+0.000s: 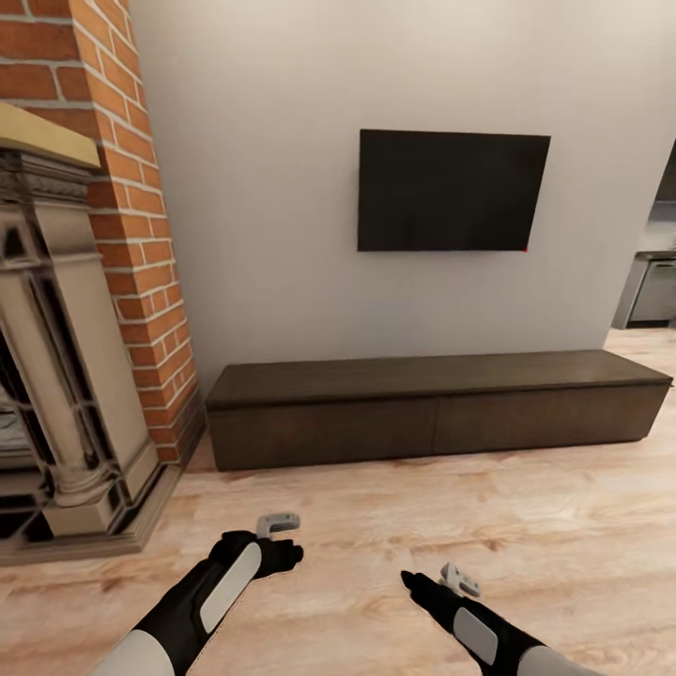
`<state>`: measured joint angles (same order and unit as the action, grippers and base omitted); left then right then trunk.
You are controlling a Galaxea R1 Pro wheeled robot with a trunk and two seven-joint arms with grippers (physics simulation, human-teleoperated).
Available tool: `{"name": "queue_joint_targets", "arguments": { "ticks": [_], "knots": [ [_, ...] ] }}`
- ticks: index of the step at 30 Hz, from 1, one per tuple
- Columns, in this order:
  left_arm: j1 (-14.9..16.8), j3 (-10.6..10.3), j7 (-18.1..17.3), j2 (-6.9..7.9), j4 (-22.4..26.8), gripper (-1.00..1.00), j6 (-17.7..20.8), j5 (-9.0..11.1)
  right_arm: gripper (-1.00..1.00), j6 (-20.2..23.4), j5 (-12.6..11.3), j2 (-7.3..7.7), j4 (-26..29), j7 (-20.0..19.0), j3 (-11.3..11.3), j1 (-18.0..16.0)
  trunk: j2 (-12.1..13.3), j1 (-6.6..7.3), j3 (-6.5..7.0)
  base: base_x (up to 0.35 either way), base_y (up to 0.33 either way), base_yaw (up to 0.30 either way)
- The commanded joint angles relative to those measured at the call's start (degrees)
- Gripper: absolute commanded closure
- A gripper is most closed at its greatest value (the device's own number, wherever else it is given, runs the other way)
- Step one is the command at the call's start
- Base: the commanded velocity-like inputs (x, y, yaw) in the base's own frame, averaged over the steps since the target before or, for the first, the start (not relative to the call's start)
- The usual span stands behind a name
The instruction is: Place each of the two pumpkins and all three candles from the living room inside a cabinet in the living room (use any cabinet), then make sure every cabinet is closed, and position the cauldron so it is next to a table in the living room.
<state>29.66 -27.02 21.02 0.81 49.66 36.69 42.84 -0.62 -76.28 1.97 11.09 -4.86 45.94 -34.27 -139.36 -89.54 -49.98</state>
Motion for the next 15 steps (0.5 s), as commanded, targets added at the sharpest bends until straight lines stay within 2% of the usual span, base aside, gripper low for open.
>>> {"name": "queue_joint_targets", "arguments": {
  "ticks": [1,4,7,9,11,12,13,15],
  "knots": [
    [0.0,-0.1,0.5,0.18,0.1,-1.00,0.0,0.6,-1.00,0.0,-1.5,0.82,0.1,-2.0,0.5,-0.1,0.0,-0.02,-0.06,0.332,0.105,-0.020],
    [0.0,0.2,0.4,0.41,0.1,-1.00,0.0,0.5,-1.00,0.7,-5.1,2.59,0.3,-5.7,0.4,-0.1,0.0,-0.02,-0.06,0.332,0.103,-0.009],
    [0.0,1.0,0.4,0.48,0.1,-1.00,0.0,0.4,-1.00,3.1,-10.6,3.38,0.5,-6.7,0.2,-0.1,0.0,-0.02,-0.06,0.332,0.086,-0.002],
    [0.0,3.3,0.4,0.61,0.1,-1.00,0.0,0.5,-1.00,3.7,-16.2,4.53,0.7,-7.1,0.1,-0.1,0.0,-0.02,-0.06,0.321,0.028,-0.001],
    [0.0,5.0,0.3,0.93,0.1,-1.00,0.1,0.7,-1.00,3.8,-19.3,5.58,0.7,-7.2,0.1,-0.2,0.0,-0.02,-0.06,0.295,0.010,0.000],
    [0.0,5.9,0.2,1.07,0.1,-1.00,0.7,1.3,-1.00,4.0,-21.7,6.39,0.8,-7.3,0.0,-0.2,0.0,-0.02,-0.06,0.238,0.004,0.000],
    [0.0,6.4,0.1,1.14,0.3,-1.00,4.1,3.1,-1.00,4.3,-24.6,7.30,0.8,-7.4,-0.4,-0.3,0.0,-0.02,-0.06,0.201,0.002,0.000],
    [0.0,6.9,0.0,1.27,0.5,-1.00,9.4,6.6,-1.00,4.4,-27.5,8.36,1.0,-7.6,-1.2,-0.3,0.0,-0.02,-0.06,0.161,0.001,0.000]
  ]
}}
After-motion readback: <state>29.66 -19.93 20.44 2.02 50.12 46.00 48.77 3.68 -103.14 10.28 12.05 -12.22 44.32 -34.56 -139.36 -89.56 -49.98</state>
